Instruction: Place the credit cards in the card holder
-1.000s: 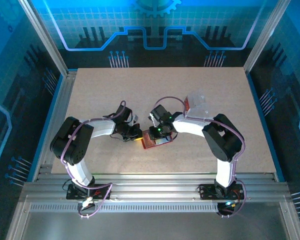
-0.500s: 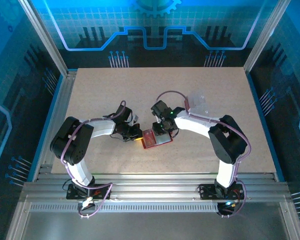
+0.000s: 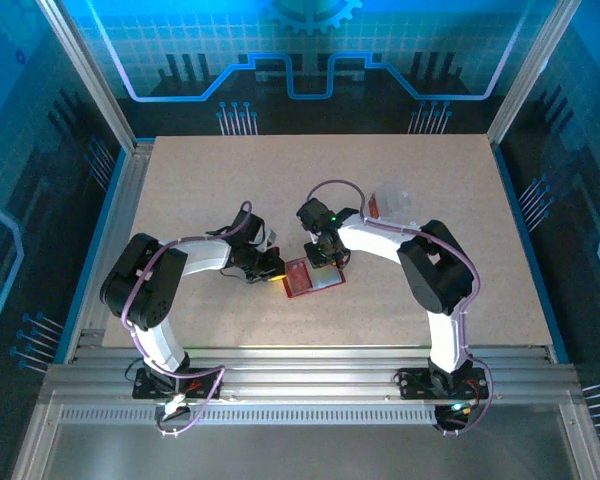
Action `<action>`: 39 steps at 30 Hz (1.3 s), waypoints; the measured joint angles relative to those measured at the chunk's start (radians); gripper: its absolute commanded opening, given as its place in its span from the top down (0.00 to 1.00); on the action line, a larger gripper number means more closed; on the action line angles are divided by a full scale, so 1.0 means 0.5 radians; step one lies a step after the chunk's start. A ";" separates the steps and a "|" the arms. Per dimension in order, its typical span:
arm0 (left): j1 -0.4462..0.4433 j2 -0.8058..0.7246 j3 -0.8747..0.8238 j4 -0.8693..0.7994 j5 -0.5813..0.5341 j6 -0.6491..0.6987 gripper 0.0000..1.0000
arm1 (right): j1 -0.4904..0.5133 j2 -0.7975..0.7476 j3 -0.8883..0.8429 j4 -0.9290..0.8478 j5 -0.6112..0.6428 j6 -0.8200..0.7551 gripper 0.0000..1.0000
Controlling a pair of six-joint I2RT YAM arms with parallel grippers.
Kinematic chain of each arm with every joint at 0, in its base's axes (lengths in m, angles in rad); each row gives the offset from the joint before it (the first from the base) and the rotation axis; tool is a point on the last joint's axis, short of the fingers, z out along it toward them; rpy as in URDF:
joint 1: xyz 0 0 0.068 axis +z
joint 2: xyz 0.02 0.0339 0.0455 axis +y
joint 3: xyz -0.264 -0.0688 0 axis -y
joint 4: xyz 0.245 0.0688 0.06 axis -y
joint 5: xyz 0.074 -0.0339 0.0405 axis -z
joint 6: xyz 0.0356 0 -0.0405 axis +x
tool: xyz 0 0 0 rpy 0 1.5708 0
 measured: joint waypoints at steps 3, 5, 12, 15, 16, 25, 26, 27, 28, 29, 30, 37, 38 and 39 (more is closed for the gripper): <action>0.000 0.002 0.004 -0.004 0.001 0.000 0.98 | 0.001 0.001 -0.003 0.003 0.008 0.002 0.67; 0.001 0.004 0.004 -0.005 0.002 0.000 0.98 | 0.004 0.001 -0.012 0.013 0.012 0.011 0.68; 0.002 0.008 0.008 -0.006 0.004 0.000 0.98 | 0.011 -0.037 -0.080 0.114 -0.023 0.058 0.90; 0.002 0.009 0.008 -0.006 0.008 0.000 0.98 | 0.026 -0.046 -0.087 0.124 -0.012 0.060 0.99; 0.002 0.009 0.008 -0.006 0.008 0.000 0.98 | 0.029 -0.048 -0.085 0.121 -0.008 0.059 1.00; 0.004 0.032 0.021 0.011 0.038 0.000 0.98 | 0.127 -0.048 0.092 -0.073 0.057 0.044 1.00; 0.005 0.032 0.021 0.011 0.039 -0.001 0.98 | 0.144 -0.048 0.118 -0.092 0.058 0.044 0.99; 0.005 0.034 0.021 0.015 0.040 -0.001 0.98 | 0.166 -0.048 0.148 -0.115 0.052 0.045 0.96; 0.005 0.035 0.021 0.017 0.044 -0.001 0.98 | 0.188 -0.047 0.175 -0.134 0.040 0.047 0.93; 0.005 0.036 0.021 0.018 0.047 -0.001 0.98 | 0.204 -0.045 0.191 -0.148 0.027 0.054 0.91; 0.006 0.036 0.021 0.018 0.048 -0.001 0.98 | 0.216 -0.040 0.203 -0.154 0.004 0.063 0.87; 0.008 0.056 0.021 0.070 0.086 -0.005 0.98 | 0.204 -0.052 0.105 0.026 -0.356 0.154 0.69; 0.008 0.056 0.020 0.071 0.087 -0.009 0.98 | 0.196 -0.070 0.064 0.074 -0.419 0.159 0.66; 0.008 0.056 0.020 0.072 0.089 -0.011 0.97 | 0.186 -0.099 0.014 0.127 -0.488 0.171 0.65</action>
